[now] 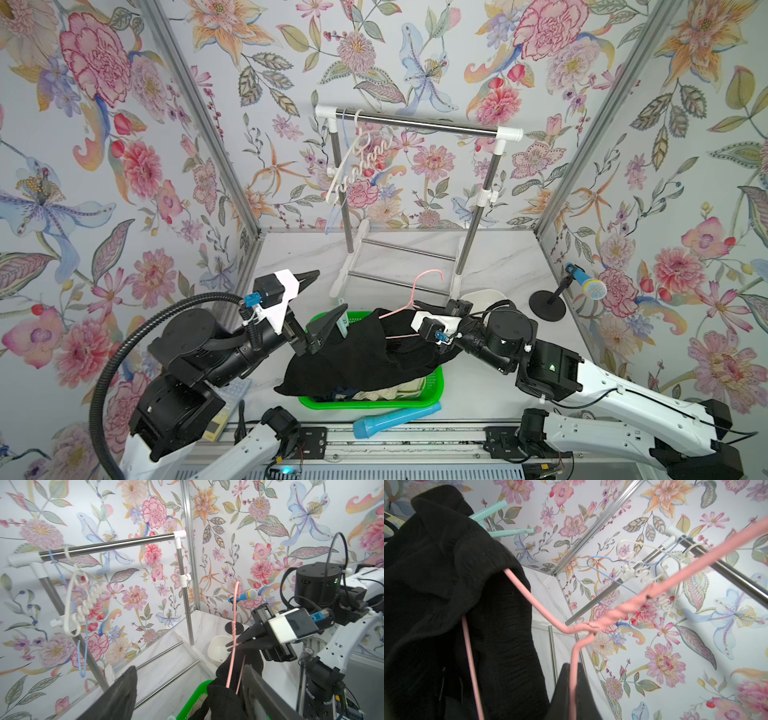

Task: Remove the clothespins securing shorts to the hanger
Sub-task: Adjust the hanger in the basket, then remove the clothespin from the hanger.

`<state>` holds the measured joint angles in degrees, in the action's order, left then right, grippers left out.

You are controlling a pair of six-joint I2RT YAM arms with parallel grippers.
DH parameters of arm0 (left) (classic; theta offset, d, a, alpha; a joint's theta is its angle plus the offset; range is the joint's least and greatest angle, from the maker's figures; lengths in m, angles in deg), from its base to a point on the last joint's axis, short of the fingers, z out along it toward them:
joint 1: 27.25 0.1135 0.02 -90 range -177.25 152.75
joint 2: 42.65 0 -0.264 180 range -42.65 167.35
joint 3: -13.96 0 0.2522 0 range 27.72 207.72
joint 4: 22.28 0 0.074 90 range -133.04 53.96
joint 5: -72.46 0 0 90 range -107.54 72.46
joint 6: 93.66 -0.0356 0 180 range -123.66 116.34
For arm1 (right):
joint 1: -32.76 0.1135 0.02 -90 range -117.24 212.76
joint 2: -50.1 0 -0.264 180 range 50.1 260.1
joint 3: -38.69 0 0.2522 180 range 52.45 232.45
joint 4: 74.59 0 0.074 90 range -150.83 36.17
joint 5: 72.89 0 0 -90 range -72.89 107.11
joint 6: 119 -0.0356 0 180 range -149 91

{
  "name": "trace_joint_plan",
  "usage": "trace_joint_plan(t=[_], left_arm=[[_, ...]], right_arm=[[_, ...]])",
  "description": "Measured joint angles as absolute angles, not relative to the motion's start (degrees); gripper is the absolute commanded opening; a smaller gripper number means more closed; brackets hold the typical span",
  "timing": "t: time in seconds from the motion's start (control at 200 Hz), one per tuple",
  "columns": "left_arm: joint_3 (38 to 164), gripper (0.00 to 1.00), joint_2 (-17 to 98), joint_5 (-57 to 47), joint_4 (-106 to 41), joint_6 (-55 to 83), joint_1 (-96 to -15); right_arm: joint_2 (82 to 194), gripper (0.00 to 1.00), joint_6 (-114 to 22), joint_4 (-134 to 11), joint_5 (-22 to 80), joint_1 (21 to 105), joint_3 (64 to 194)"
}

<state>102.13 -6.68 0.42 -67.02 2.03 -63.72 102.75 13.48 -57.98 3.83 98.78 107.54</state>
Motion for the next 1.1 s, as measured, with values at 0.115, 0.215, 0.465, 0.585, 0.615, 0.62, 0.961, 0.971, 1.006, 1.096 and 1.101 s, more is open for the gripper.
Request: trace_joint_plan(t=[0.115,0.215,0.465,0.585,0.615,0.62,0.961,0.971,1.006,1.096,1.101], left_arm=[[100.49,0.89,-8.45,-1.35,-69.03,5.09,-63.7],[98.33,0.97,-9.22,0.88,-69.45,7.76,-63.72],[95.14,0.98,-9.48,6.3,-70.1,12.33,-63.72],[94.64,0.98,-9.48,6.91,-70.34,13.66,-63.72],[94.15,0.98,-9.5,7.48,-70.21,14.01,-63.72],[94.09,0.98,-9.5,7.54,-70.21,14.05,-63.72],[87.4,0.91,-9.59,10.95,-69.21,19.34,-63.72],[87.18,0.9,-9.65,11.22,-68.81,19.63,-63.72],[86.37,0.85,-9.94,12.38,-67.5,20.33,-63.72],[84.28,0.69,-10.51,15.44,-64.07,21.84,-63.72],[84.17,0.69,-10.53,15.65,-63.85,22.08,-63.72]], right_arm=[[100.43,0.0,14.77,-59.53,5.01,98.8,107.06],[99.49,0.0,15.36,-60.32,5.84,98.78,106.84],[99.36,0.0,15.38,-60.36,7.7,98.8,105.99],[99.03,0.0,15.36,-60.34,8.55,98.8,105.51],[98.94,0.0,15.36,-60.36,8.77,98.8,105.36],[98.94,0.0,15.36,-60.38,8.75,98.8,105.36],[98.61,0.0,15.36,-60.47,9.42,98.95,105.18],[98.61,0.0,15.38,-60.49,9.4,98.95,105.16],[98.61,0.0,15.36,-60.47,9.4,98.95,105.14],[98.64,0.0,15.36,-60.49,9.4,98.95,104.96],[98.64,0.0,15.36,-60.49,9.36,98.95,104.94]])
